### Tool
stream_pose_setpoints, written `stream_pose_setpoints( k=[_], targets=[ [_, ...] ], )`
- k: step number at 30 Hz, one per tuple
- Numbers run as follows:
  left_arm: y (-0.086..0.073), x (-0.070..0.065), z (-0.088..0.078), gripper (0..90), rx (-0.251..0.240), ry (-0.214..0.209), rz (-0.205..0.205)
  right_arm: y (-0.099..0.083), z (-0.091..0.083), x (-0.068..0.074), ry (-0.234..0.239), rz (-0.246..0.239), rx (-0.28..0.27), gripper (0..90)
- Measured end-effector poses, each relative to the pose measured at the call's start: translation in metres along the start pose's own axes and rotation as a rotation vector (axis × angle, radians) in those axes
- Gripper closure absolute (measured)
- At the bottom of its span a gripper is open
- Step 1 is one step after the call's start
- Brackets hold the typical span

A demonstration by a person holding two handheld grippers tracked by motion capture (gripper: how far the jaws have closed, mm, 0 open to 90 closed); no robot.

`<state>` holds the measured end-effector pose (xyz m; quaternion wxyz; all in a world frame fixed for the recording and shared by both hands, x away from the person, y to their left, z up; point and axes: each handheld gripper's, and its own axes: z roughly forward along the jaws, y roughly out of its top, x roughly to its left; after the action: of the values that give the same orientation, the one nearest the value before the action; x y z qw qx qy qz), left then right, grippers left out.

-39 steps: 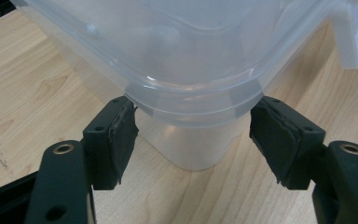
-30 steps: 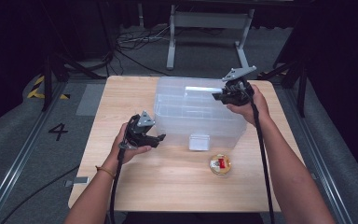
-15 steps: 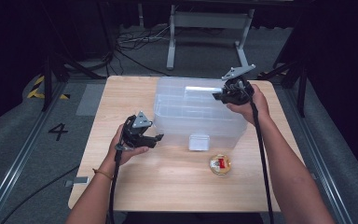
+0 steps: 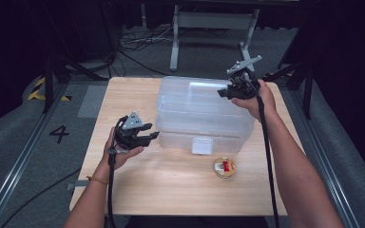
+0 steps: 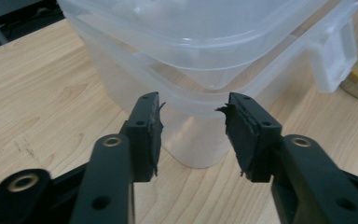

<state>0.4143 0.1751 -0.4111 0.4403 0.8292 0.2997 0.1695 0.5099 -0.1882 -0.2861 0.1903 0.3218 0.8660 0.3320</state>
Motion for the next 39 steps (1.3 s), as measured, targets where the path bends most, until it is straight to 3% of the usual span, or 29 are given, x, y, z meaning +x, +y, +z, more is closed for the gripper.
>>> stream_pose_setpoints(
  k=[9, 12, 16, 22, 26, 29, 35, 39],
  targets=[
    [0.005, -0.001, 0.003, 84.7, -0.055, 0.014, 0.016, 0.007, -0.001, -0.005, -0.001, 0.006, 0.022, 73.7],
    [0.006, -0.004, 0.003, 89.4, -0.069, 0.036, 0.053, 0.009, -0.001, -0.007, 0.002, 0.011, 0.022, 73.5],
    [0.008, -0.003, 0.005, 89.8, -0.109, 0.053, 0.037, 0.012, -0.001, -0.009, 0.003, 0.006, 0.025, 73.0],
    [0.008, 0.001, 0.011, 89.9, -0.139, 0.044, 0.004, 0.015, -0.001, -0.011, 0.007, 0.0, 0.034, 72.6],
    [0.008, 0.003, 0.013, 90.0, -0.134, 0.036, 0.012, 0.011, -0.002, -0.009, 0.005, -0.003, 0.022, 72.5],
    [0.006, 0.004, 0.013, 90.0, -0.126, 0.034, 0.012, 0.007, -0.005, -0.005, -0.023, -0.021, 0.007, 67.6],
    [0.007, 0.004, 0.013, 89.9, -0.129, 0.038, 0.017, -0.006, -0.032, -0.008, -0.014, -0.027, -0.051, 58.0],
    [0.008, 0.004, 0.013, 90.0, -0.132, 0.036, 0.02, -0.023, -0.053, -0.012, -0.054, -0.044, -0.094, 47.3]
  ],
)
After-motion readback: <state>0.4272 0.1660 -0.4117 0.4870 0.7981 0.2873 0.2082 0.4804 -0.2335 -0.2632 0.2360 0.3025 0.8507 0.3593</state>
